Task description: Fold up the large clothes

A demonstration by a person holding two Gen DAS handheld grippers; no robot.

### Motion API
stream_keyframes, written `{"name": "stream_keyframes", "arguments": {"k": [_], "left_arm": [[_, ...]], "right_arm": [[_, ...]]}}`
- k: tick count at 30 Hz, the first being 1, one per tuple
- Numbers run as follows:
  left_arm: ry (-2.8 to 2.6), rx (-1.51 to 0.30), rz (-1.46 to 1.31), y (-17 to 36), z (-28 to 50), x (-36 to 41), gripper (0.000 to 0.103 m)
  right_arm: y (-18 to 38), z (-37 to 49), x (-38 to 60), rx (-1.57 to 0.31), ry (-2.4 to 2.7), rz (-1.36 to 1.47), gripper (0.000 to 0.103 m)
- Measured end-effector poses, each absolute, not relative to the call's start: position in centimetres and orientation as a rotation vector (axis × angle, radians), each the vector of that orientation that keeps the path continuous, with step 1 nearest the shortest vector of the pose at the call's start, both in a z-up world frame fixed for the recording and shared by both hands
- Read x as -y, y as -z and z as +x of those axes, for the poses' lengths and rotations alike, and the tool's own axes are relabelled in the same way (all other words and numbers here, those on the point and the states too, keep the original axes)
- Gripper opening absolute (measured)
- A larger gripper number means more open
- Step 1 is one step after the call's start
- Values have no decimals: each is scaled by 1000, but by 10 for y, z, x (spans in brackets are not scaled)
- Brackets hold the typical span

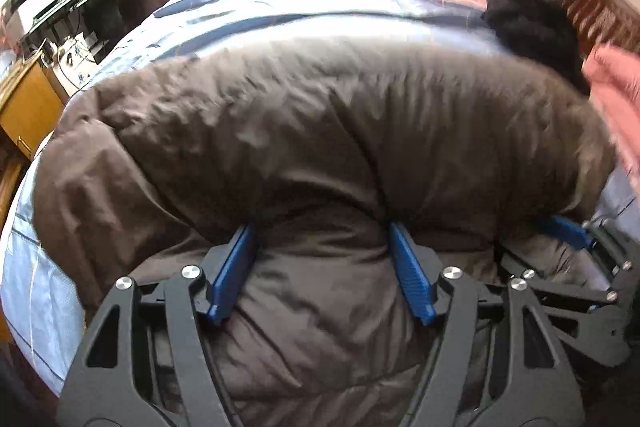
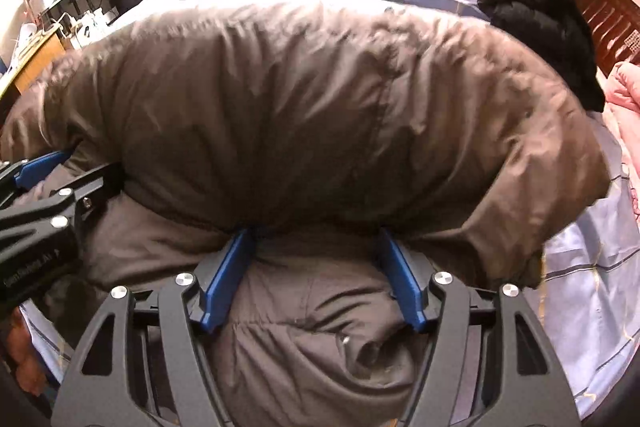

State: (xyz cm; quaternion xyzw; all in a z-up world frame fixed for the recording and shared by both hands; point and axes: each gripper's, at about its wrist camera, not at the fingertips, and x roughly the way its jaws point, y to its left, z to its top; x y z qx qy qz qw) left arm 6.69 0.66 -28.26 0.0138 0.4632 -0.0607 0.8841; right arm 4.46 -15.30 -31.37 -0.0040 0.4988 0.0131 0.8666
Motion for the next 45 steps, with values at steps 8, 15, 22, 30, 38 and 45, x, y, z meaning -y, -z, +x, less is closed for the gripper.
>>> {"name": "stream_keyframes", "arguments": {"k": [8,15,22,30,38,45], "left_arm": [[75,-666,6,96,24,-20,101],[-26,-524,89,-18,-26,-4,101],[95,-618,3,-17,-40,-2,101],[48,-616,12,-7,-50,-3,101],[64,-625,18,-5,-51,-1,101],[64,-635,29,-2,-50,2,101]], "right_arm": [[152,7,138,-824,66,-47,102],[36,-23,136,-735,197,-94,102],[21,-47,130,-737,95,-25,102],[35,-38,121,-792,82,-4,102],[35,-41,114,-786,93,-13,102],[37,-41,113,-792,84,-10,102]]}}
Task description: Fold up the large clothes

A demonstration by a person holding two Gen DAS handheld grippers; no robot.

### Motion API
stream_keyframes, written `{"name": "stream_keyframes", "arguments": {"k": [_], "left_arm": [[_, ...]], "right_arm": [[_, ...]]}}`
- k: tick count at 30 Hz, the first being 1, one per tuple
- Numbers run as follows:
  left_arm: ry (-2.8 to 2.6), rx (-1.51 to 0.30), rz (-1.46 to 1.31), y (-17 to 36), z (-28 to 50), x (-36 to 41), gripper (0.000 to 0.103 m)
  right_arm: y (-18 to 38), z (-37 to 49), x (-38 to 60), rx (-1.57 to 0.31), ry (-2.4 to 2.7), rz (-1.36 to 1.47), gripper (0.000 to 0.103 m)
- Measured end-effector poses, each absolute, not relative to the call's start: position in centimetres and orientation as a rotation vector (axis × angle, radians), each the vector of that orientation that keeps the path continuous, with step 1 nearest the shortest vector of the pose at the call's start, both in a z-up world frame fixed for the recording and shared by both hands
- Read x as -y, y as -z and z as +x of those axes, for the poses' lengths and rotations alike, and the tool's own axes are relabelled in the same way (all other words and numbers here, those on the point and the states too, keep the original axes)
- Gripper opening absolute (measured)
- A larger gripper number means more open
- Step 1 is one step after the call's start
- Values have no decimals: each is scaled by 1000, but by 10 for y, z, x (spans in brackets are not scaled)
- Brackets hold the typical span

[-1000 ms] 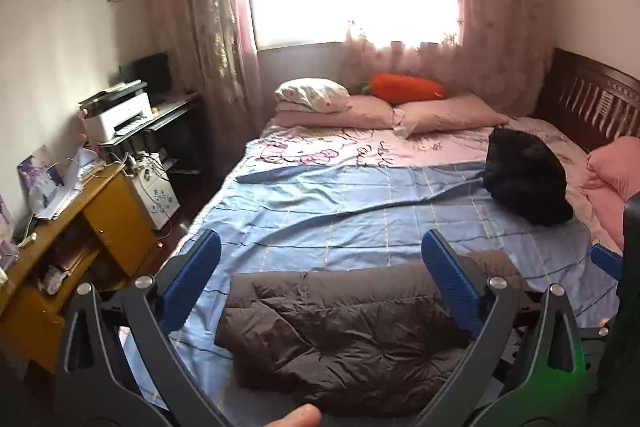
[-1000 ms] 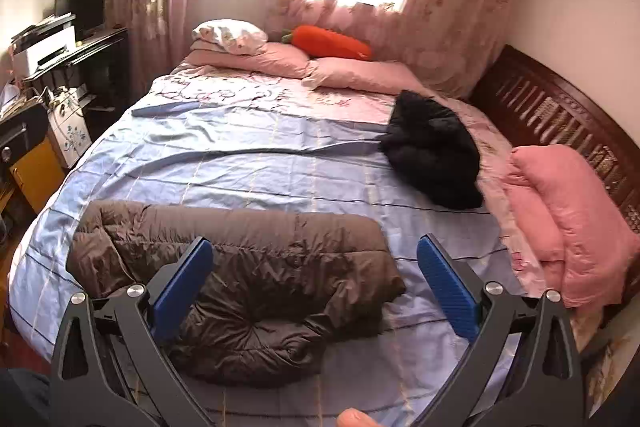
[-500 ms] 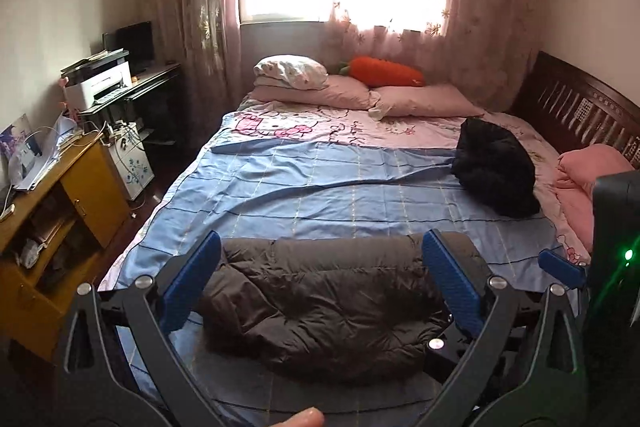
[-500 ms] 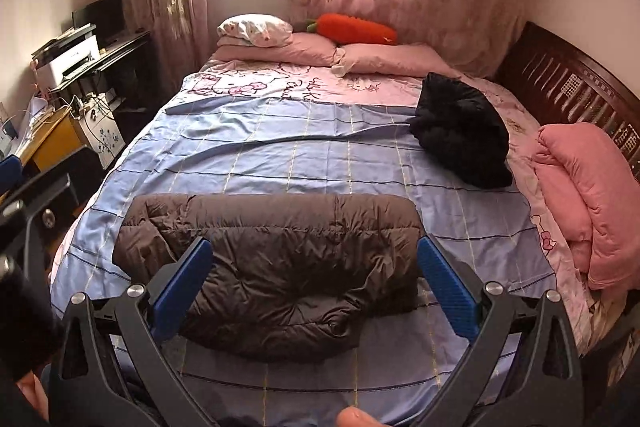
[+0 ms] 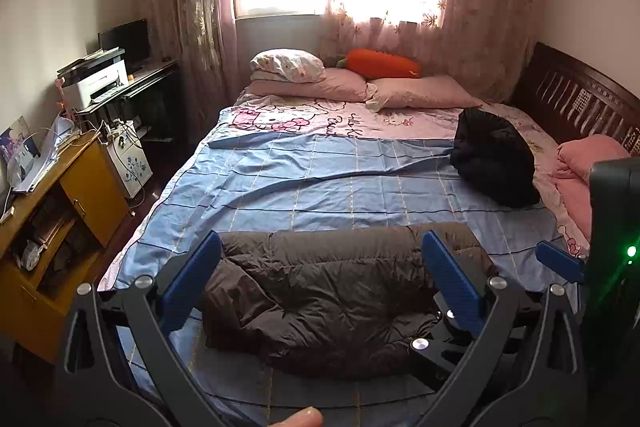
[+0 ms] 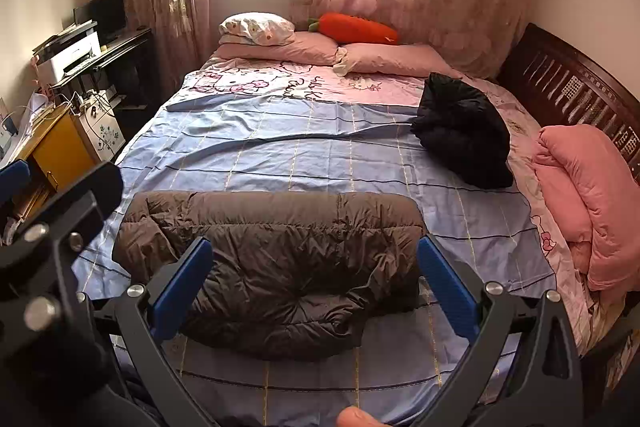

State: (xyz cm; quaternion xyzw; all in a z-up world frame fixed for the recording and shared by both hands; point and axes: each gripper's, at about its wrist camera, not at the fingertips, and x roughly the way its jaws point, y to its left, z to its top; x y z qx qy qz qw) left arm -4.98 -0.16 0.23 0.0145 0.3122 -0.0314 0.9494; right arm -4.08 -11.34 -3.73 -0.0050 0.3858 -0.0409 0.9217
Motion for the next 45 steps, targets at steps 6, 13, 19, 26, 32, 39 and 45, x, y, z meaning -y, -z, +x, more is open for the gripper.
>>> {"name": "stream_keyframes", "arguments": {"k": [6,13,19,26,32,39,45], "left_arm": [[73,-640,29,0,-50,0,101],[68,-635,31,0,-51,-3,101],[63,-631,34,-1,-50,-6,101],[61,-632,34,-1,-50,-6,101],[63,-632,35,-1,-50,-8,101],[67,-632,37,-1,-50,-10,101],[61,-632,35,0,-50,-8,101]], "right_arm": [[35,-44,112,-785,77,-11,102],[35,-44,111,-787,79,-12,102],[34,-45,109,-784,75,-14,102],[34,-45,109,-785,72,-14,102],[33,-45,108,-786,69,-14,102],[32,-45,107,-783,63,-18,102],[32,-45,107,-784,64,-17,102]]}}
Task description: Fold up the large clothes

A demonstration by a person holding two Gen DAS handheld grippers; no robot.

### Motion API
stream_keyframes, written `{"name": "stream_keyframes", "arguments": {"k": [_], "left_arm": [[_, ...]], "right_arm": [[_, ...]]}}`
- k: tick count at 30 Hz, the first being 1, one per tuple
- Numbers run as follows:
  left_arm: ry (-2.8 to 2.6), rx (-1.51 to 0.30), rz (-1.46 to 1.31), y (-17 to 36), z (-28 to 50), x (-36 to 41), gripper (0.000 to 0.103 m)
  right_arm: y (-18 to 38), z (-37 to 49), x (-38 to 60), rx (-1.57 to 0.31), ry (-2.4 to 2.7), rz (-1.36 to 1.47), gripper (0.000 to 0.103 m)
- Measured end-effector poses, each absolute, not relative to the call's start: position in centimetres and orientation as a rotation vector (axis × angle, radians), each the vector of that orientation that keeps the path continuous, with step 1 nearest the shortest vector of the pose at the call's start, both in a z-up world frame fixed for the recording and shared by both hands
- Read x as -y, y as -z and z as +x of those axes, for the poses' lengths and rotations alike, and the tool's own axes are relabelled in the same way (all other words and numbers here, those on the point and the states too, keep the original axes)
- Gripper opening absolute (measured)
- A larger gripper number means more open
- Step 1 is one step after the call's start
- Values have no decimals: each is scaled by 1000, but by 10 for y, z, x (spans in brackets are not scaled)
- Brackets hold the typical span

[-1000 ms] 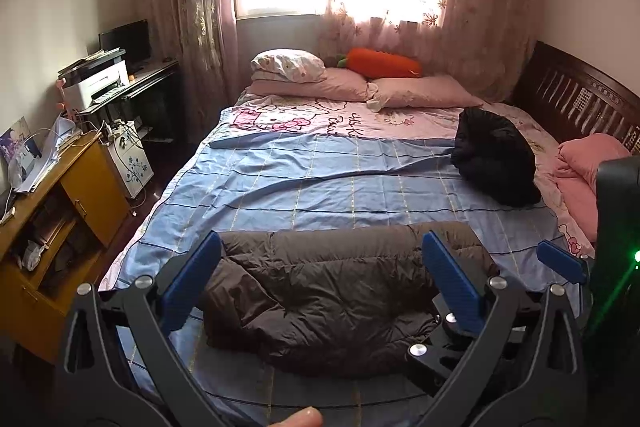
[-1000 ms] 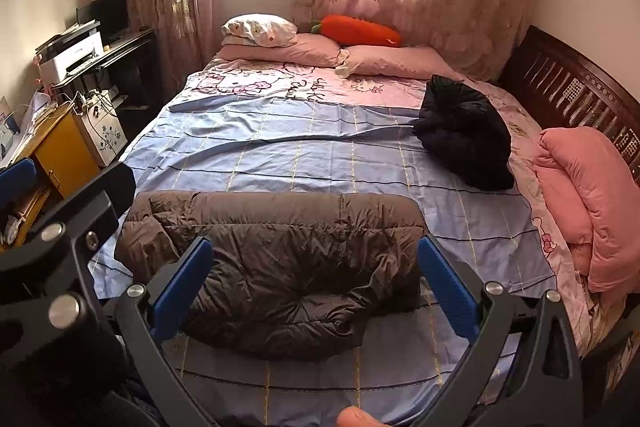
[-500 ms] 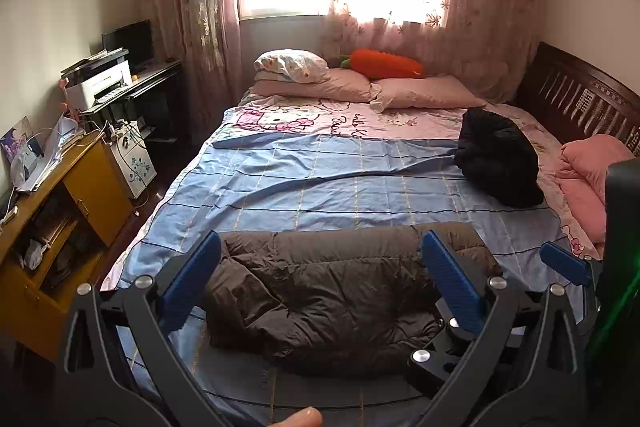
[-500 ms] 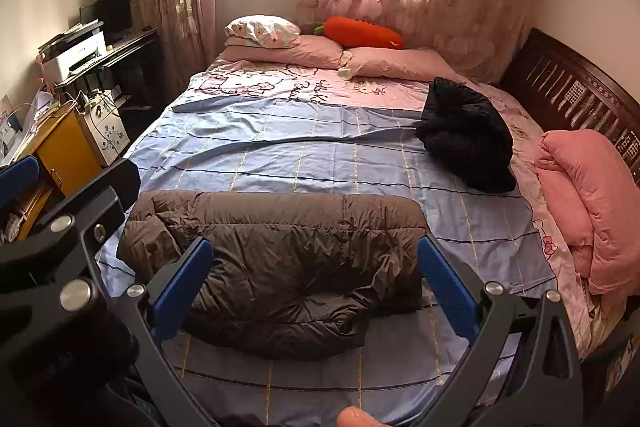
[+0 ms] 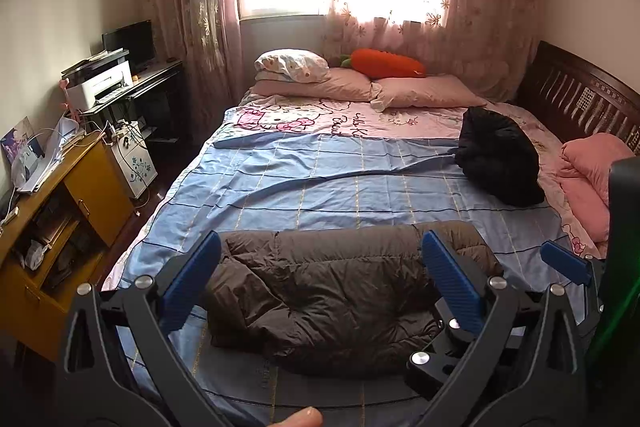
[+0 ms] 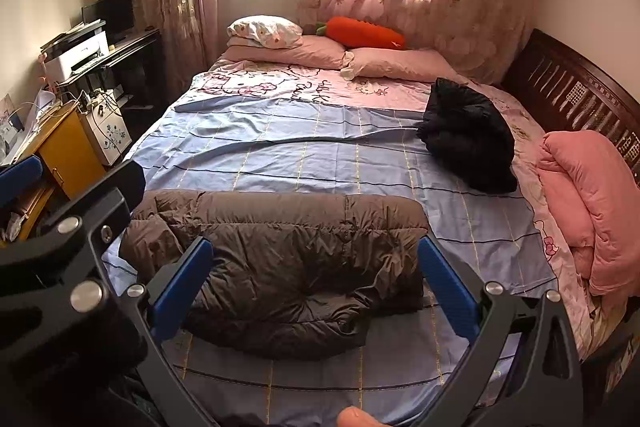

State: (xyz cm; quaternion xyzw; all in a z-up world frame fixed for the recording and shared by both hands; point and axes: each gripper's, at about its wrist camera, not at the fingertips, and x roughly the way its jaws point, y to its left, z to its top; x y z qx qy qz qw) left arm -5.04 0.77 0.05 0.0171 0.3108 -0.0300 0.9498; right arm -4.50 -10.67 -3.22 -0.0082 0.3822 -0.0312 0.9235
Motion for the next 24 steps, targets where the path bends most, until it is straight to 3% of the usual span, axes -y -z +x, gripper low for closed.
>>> {"name": "stream_keyframes", "arguments": {"k": [24], "left_arm": [[63,-632,40,0,-50,-10,101]], "right_arm": [[31,-45,104,-786,55,-20,102]]}}
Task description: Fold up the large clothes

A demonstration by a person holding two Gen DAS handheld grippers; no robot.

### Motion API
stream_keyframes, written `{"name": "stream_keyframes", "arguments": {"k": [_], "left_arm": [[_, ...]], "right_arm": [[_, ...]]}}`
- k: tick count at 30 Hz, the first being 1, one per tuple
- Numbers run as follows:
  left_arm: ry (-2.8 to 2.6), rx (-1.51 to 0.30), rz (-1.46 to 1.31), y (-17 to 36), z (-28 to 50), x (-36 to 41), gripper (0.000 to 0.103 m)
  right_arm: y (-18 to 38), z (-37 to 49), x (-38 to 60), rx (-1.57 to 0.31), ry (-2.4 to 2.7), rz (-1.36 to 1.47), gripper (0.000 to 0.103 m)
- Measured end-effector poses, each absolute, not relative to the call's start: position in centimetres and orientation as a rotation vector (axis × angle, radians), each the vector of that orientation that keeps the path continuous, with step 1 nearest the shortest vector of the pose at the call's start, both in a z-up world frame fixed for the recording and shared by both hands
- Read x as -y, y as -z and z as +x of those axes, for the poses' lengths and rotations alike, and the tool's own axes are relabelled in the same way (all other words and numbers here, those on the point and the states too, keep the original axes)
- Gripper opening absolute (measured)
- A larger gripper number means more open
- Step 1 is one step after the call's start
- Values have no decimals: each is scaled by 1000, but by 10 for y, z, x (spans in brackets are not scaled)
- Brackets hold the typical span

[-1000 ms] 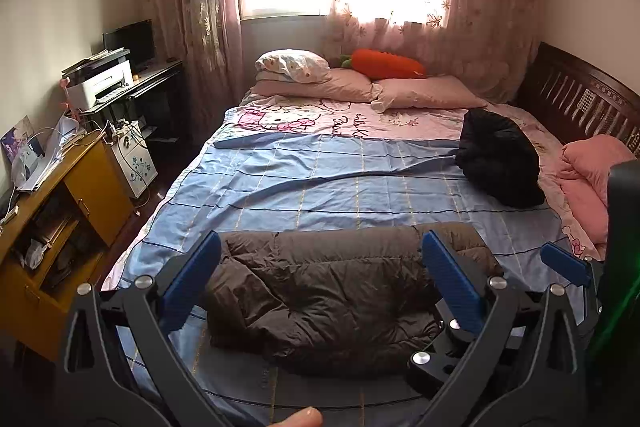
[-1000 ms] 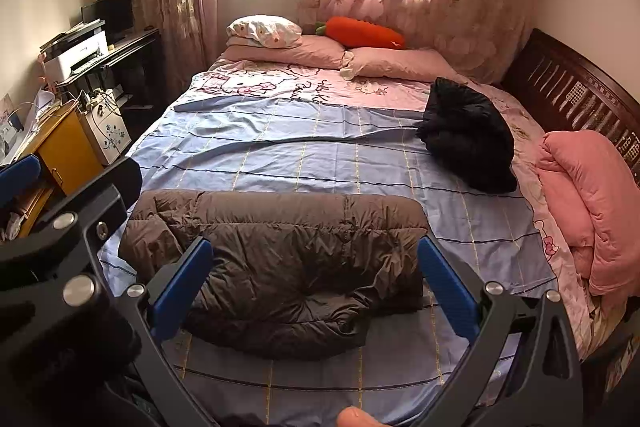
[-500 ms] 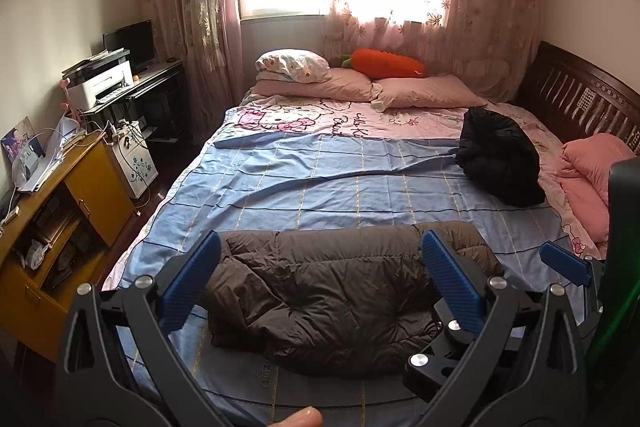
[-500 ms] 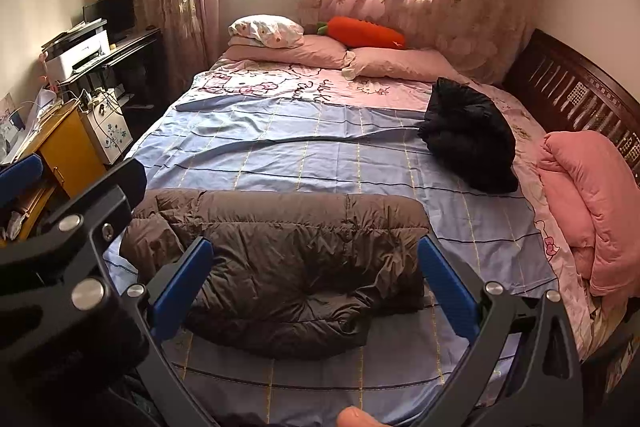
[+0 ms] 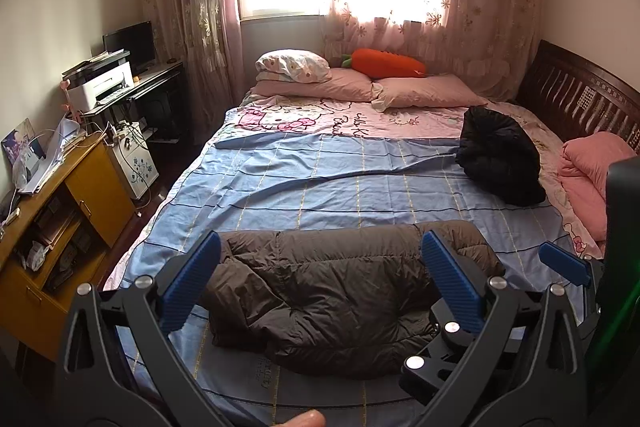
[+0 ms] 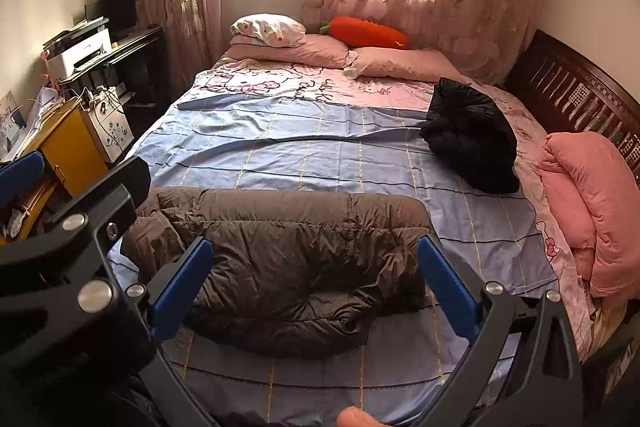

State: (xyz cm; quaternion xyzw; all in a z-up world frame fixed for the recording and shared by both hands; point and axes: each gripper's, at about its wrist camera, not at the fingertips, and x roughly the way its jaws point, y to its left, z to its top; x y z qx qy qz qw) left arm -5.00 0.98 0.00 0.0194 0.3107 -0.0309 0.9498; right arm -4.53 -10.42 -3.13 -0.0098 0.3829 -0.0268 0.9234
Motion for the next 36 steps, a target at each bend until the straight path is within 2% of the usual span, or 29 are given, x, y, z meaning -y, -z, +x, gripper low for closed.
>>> {"name": "stream_keyframes", "arguments": {"k": [36], "left_arm": [[71,-634,54,2,-52,-16,101]], "right_arm": [[36,-44,111,-787,26,-30,102]]}}
